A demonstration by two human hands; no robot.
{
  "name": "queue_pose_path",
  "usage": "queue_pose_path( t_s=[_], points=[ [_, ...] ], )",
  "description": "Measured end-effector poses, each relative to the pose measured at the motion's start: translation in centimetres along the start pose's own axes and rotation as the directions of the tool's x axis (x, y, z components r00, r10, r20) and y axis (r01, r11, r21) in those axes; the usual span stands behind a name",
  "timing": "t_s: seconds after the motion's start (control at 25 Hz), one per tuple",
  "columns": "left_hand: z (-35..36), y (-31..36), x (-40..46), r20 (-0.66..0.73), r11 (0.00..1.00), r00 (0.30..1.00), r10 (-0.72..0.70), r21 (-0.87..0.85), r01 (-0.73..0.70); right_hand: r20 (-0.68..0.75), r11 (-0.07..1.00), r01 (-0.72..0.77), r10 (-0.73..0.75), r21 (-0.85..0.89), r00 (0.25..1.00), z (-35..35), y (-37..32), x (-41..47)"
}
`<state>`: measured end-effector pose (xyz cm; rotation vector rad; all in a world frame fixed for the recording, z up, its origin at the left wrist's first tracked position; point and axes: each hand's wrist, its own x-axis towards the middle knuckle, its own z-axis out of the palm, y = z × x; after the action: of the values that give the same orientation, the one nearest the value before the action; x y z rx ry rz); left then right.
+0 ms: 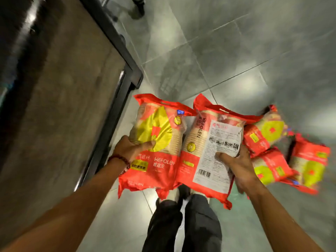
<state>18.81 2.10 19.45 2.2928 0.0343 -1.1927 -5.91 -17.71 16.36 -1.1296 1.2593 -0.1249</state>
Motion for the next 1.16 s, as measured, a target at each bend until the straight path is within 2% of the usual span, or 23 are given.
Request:
queue_pose_path(
  t_s=[0.16,0.28,0.36,0.52,0.64,0.76,0.88,1.04,1.16],
  points=[
    [-5.5,9.9,-10.7,-0.016,0.989,0.99,0.138,-0.059,-0.138,-0.021,0.989,0.127,-0.126,0.074,0.992,-3.5,-11.5,-10.1],
    [-7.5,16.3,-17.1,0.012,0.959,0.96,0.281,-0.05,-0.28,-0.12,0.949,0.259,-0.24,0.181,0.963,-6.5,-17.9,-16.4],
    [-7.7,20.4,-21.2,0.023,0.924,0.924,0.382,-0.018,-0.381,-0.182,0.916,0.343,-0.308,0.207,0.934,-9.4,-21.4,-20.6],
    [-4.3,28.9,-30.4,0.182,0.822,0.809,0.559,0.008,-0.57,-0.392,0.848,0.462,-0.346,0.258,0.853,-17.4,-25.3,-29.4],
    [1.1,33.9,-36.2,0.277,0.738,0.714,0.643,0.023,-0.674,-0.53,0.807,0.55,-0.376,0.215,0.76,-24.2,-24.7,-35.4],
    [10.1,37.4,-43.9,0.431,0.648,0.582,0.689,-0.007,-0.762,-0.715,0.773,0.606,-0.316,0.188,0.624,-32.8,-21.8,-42.5],
    [21.0,38.6,-55.1,0.618,0.535,0.393,0.681,-0.053,-0.843,-0.849,0.733,0.663,-0.248,0.15,0.467,-41.9,-16.7,-50.3],
    [35.2,38.5,-68.6,0.702,0.408,0.226,0.675,-0.1,-0.908,-0.936,0.746,0.664,-0.196,0.051,0.291,-53.5,-11.7,-60.5],
    [46.3,38.0,-76.6,0.757,0.335,0.122,0.642,-0.134,-0.933,-0.978,0.749,0.66,-0.098,0.05,0.185,-61.9,-7.4,-67.4]
  ],
)
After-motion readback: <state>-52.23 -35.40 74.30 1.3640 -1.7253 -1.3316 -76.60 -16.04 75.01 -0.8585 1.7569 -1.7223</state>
